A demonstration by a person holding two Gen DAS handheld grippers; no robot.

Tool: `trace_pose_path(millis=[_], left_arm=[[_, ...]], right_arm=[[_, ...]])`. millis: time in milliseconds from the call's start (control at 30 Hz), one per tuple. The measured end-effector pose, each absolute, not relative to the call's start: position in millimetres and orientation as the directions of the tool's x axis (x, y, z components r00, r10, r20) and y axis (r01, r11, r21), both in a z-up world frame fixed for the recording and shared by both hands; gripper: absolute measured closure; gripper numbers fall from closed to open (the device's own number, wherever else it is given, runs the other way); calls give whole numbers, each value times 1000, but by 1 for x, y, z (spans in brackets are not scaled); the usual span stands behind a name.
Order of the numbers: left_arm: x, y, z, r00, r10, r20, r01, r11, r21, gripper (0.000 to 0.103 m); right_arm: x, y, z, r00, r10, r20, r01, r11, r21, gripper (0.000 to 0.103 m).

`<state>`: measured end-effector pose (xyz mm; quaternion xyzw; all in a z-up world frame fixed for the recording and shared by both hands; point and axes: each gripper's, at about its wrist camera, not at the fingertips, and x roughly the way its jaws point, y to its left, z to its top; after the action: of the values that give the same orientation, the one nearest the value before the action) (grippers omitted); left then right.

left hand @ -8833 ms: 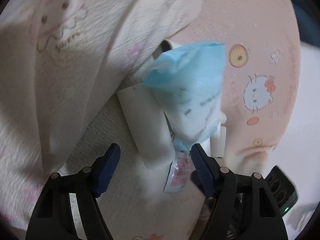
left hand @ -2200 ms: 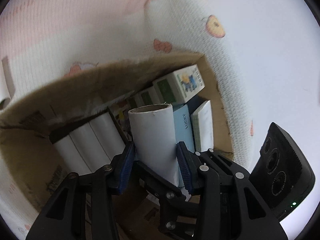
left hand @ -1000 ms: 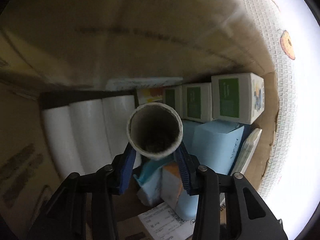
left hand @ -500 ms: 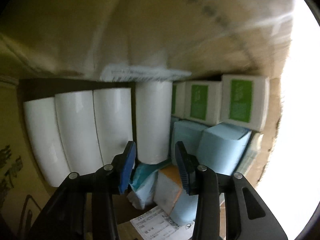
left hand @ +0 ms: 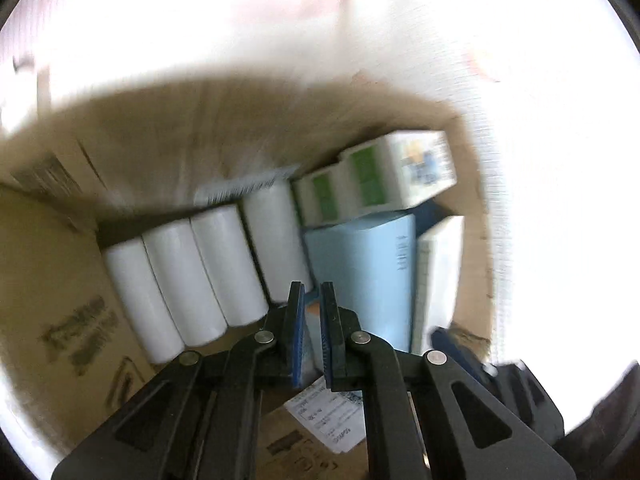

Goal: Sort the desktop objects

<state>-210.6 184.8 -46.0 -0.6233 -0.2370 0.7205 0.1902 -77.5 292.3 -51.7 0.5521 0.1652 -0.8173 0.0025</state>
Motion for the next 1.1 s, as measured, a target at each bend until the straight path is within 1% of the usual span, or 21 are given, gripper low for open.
trace_pose_path(millis=[100, 200, 233, 300, 367, 433, 467, 500, 567, 600, 667, 700, 733, 767, 800, 867, 933, 967, 1033, 1100], left_arm=[[-209, 170, -26, -230, 580, -782, -43, -808, -587, 98], [-203, 157, -9, -312, 568, -761, -95, -816, -570, 99], [-215, 158, -5, -338, 562, -755, -113, -821, -560, 99], [-205, 159, 4, -397, 570, -719, -172, -816, -551, 99], [-190, 157, 12, -444, 588, -676, -268, -807, -527, 99], [-182, 158, 22, -472, 589, -656, -340, -808, -481, 98], [-177, 154, 33, -473, 597, -648, -358, -803, -477, 98], [-177, 153, 30, -470, 608, -640, -366, -794, -485, 98], [-170, 146, 27, -470, 625, -624, -363, -781, -509, 97], [-166, 142, 28, -477, 632, -610, -360, -774, -521, 96], [-159, 140, 28, -489, 598, -634, -354, -801, -483, 82], [-156, 143, 25, -488, 589, -644, -361, -808, -465, 78], [-153, 145, 23, -478, 589, -652, -378, -808, -453, 69], [-150, 146, 21, -466, 589, -660, -389, -807, -445, 64], [-145, 143, 22, -453, 588, -670, -400, -806, -437, 61], [-134, 133, 30, -458, 569, -683, -397, -818, -415, 43], [-125, 126, 36, -487, 529, -695, -384, -844, -374, 35], [-123, 124, 37, -492, 513, -704, -381, -854, -355, 33], [-118, 119, 40, -494, 465, -734, -376, -876, -303, 33], [-114, 116, 37, -487, 399, -777, -355, -903, -241, 33]], right_arm=[[-77, 293, -49, -401, 112, -909, 179, -964, -198, 57], [-83, 297, -52, -386, 91, -918, 141, -977, -157, 57], [-84, 297, -51, -394, 81, -915, 136, -980, -146, 57], [-84, 297, -48, -410, 59, -910, 121, -986, -118, 57], [-87, 297, -45, -429, 42, -902, 108, -989, -98, 57], [-89, 291, -43, -450, 71, -890, 109, -985, -133, 57], [-89, 287, -43, -467, 100, -879, 111, -979, -171, 57], [-85, 278, -42, -487, 133, -863, 117, -969, -216, 57], [-81, 268, -42, -512, 155, -845, 137, -956, -258, 57], [-79, 263, -41, -522, 151, -839, 148, -953, -263, 57], [-74, 256, -39, -536, 141, -832, 151, -954, -259, 57], [-72, 254, -38, -541, 138, -830, 150, -955, -257, 57], [-71, 252, -35, -545, 137, -827, 147, -956, -255, 57], [-70, 251, -32, -552, 138, -822, 138, -957, -254, 57], [-69, 251, -27, -560, 143, -816, 125, -959, -253, 57], [-66, 249, -23, -570, 148, -808, 111, -961, -254, 57], [-61, 245, -18, -573, 144, -807, 105, -964, -246, 55], [-59, 244, -17, -576, 136, -806, 103, -966, -237, 53], [-53, 241, -14, -577, 113, -809, 102, -972, -209, 44], [-47, 238, -14, -572, 88, -816, 102, -979, -177, 43]])
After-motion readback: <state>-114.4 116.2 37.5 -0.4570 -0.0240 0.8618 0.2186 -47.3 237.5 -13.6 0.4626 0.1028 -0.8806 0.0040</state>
